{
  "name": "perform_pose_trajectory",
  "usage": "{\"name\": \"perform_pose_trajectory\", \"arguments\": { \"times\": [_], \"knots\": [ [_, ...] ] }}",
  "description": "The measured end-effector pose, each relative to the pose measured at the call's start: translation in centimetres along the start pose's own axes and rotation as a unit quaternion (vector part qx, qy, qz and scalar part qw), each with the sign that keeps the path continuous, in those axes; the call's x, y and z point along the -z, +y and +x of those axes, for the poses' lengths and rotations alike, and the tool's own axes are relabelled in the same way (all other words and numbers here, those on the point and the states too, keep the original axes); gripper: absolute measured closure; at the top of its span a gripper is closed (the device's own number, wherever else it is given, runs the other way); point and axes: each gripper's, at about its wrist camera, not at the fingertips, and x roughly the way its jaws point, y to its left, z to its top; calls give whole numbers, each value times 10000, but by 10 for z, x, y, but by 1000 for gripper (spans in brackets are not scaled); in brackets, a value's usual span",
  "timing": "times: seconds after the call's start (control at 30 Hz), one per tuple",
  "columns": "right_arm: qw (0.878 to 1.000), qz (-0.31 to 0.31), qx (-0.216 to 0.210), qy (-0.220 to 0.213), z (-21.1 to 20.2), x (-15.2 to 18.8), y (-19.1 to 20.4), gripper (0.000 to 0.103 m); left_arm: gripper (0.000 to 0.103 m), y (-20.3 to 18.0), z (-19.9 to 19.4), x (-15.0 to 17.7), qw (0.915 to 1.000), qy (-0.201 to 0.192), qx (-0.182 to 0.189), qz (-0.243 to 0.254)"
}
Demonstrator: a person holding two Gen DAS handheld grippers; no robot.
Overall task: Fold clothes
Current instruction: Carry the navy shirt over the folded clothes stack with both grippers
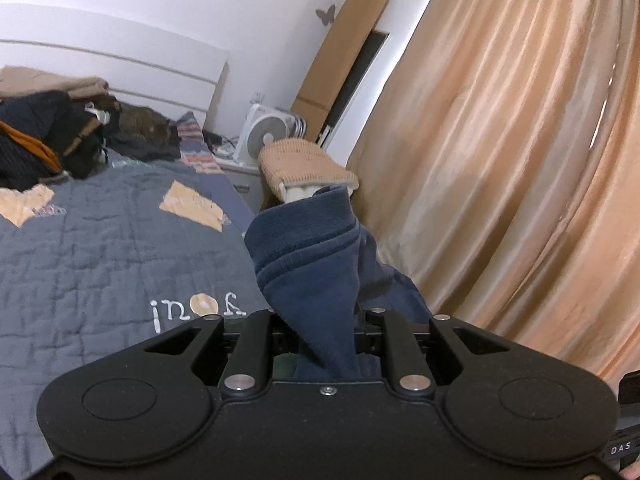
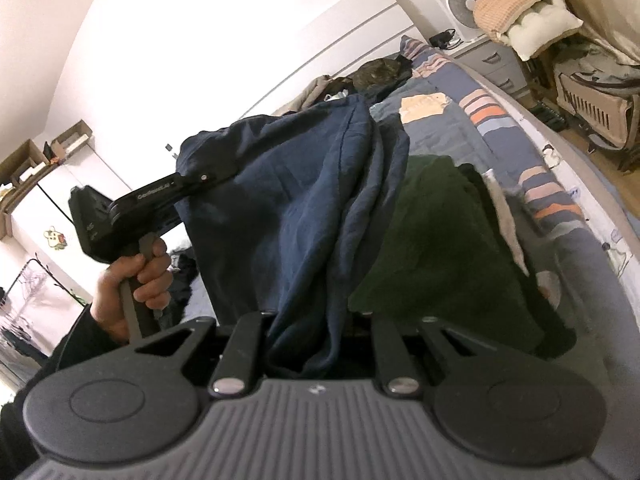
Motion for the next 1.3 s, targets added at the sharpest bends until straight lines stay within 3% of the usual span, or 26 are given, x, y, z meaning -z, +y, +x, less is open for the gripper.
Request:
{"name": "perform_pose_trajectory", "arguments": {
  "times": [0.3, 0.53, 0.73, 0.97, 1.07, 1.3],
  "knots": [
    [9993, 0, 301, 227, 23, 7, -50, 89, 87, 42, 65, 25, 9985, 471, -111, -244],
    [9971, 740, -82, 180, 17, 22, -103, 85, 85, 65, 97, 37, 9958, 725, -156, -537],
    [9966, 825, -20, -20, -7, 23, -112, 85, 53, 78, 69, 27, 9951, 468, -445, -754],
    [9949, 801, 407, -465, -45, 22, -109, 80, 47, 95, 31, 14, 9916, 112, -809, -1004],
    [9914, 739, 665, -847, -70, 20, -101, 80, 45, 78, 14, 27, 9939, 209, -450, -990],
    [9966, 290, 165, -750, -66, 26, -56, 75, 39, 29, -22, 69, 9912, 599, 687, -959]
  ]
}}
